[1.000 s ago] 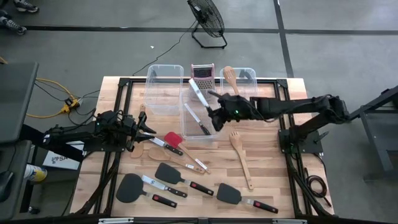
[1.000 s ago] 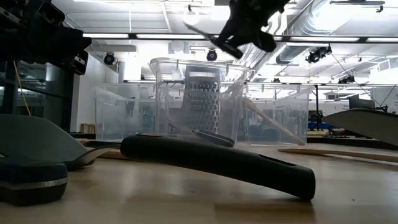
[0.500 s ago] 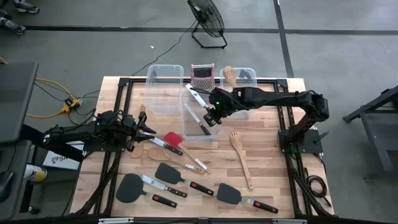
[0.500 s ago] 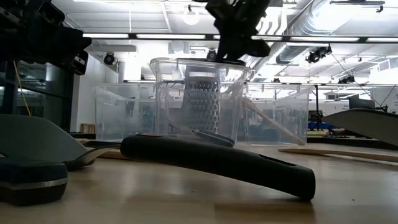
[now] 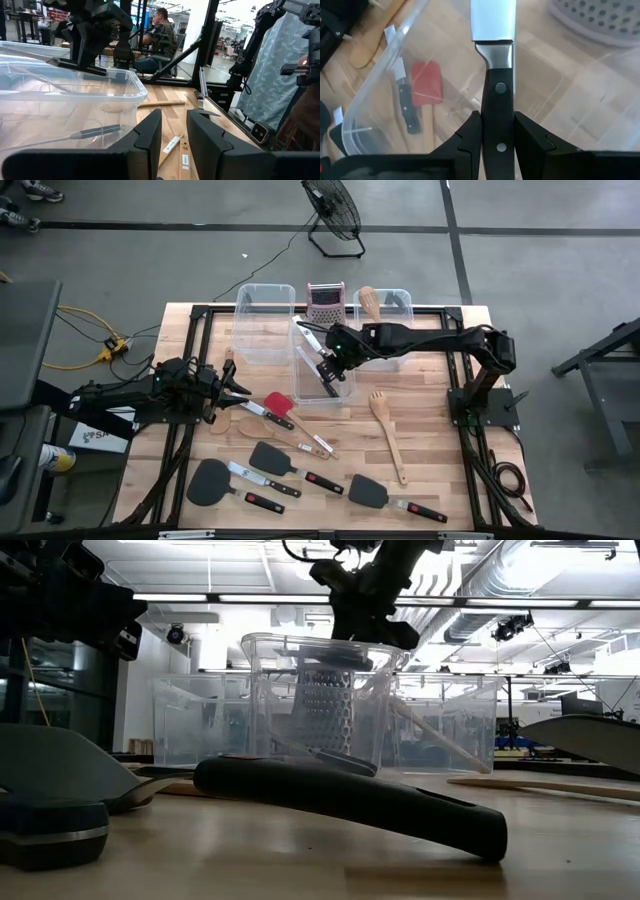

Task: Pick & Place Kitchen Items
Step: Put the black table knife into the middle transparent bin

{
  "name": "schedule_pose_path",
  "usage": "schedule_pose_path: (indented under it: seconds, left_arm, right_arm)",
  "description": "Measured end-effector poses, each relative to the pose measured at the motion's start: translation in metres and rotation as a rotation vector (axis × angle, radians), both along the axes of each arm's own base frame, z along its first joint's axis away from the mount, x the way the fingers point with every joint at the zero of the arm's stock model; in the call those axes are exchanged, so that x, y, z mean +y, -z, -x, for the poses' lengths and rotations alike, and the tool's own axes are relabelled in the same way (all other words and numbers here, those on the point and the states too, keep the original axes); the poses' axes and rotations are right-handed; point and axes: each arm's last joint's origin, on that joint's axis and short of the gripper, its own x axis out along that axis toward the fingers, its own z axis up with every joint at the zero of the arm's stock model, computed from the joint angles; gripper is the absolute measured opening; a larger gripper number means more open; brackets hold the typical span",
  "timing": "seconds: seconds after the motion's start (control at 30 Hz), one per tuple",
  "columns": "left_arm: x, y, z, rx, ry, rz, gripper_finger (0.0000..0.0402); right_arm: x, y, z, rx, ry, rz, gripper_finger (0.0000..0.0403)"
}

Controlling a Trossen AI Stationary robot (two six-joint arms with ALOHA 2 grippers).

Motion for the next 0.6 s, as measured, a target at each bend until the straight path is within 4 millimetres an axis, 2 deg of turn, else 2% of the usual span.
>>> schedule_pose_path:
  seconds: [0.6]
  left_arm:
    - [0.0, 0.0, 0.0, 0.0, 0.0, 0.0, 0.009]
  right_arm:
    - [0.014, 0.012, -0.005, 0.051, -0.023, -0.018, 0.008]
